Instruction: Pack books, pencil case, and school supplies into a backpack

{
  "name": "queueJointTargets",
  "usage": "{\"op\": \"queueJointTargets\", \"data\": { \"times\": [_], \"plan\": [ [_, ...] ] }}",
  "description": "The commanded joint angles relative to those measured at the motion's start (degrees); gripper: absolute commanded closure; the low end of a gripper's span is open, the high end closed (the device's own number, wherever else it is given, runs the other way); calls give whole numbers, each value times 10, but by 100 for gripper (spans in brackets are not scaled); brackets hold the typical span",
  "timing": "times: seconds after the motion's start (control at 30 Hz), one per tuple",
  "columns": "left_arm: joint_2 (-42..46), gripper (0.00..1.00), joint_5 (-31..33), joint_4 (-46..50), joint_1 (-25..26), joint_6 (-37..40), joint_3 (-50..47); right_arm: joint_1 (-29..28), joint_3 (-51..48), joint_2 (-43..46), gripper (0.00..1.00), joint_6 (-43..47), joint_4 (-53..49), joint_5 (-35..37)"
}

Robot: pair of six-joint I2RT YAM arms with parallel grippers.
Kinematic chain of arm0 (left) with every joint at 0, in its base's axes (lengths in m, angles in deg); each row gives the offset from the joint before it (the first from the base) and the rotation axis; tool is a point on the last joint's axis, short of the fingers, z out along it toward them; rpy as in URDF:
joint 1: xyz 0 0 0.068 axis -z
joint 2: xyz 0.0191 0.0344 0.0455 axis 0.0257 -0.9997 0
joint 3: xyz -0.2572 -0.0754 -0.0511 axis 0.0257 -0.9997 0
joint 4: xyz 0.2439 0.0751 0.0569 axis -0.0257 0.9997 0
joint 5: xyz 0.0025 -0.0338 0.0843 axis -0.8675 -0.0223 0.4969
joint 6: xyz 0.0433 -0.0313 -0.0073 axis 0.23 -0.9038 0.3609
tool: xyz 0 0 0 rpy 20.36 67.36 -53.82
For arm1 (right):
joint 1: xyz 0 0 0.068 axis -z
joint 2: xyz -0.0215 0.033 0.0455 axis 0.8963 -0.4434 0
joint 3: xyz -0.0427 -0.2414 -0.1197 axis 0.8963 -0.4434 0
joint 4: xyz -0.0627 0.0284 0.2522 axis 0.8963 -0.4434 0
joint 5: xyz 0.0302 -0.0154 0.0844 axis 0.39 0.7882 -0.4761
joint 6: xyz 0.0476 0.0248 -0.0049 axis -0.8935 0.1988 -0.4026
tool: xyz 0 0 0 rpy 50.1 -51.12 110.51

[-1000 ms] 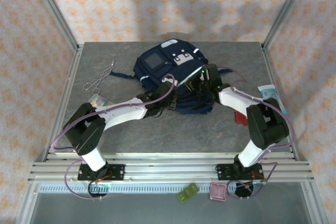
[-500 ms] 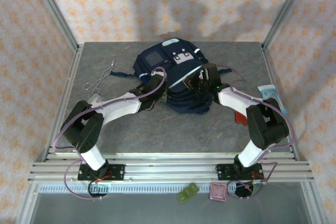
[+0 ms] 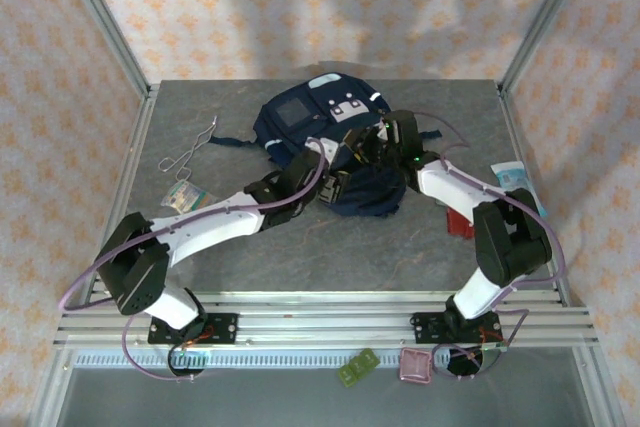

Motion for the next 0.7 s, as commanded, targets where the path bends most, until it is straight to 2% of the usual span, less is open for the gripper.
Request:
{"op": "queueJointTargets", "data": {
  "times": [0.0,0.13,0.2,0.3,0.37,0.43,0.67],
  "plan": [
    [-41,27,37,0,3,35,31,3,26,28,68,0,39,-21],
    [-74,26,86,-28,2,55,46,5,19,34,68,-13,58,-36],
    [-91,30,108,-34,-1,59,63,5,17,39,68,-15,58,-37],
    [-118,52,112,-23,-11,61,96,7,5,51,68,-15,60,-37],
    [-130,78,107,-5,-18,63,117,10,1,61,68,-6,43,-33],
    [-129,98,101,1,-19,67,123,15,2,75,68,17,4,-20],
    [-100,100,76,20,-38,43,133,65,-50,170,61,94,-137,31]
  ]
}}
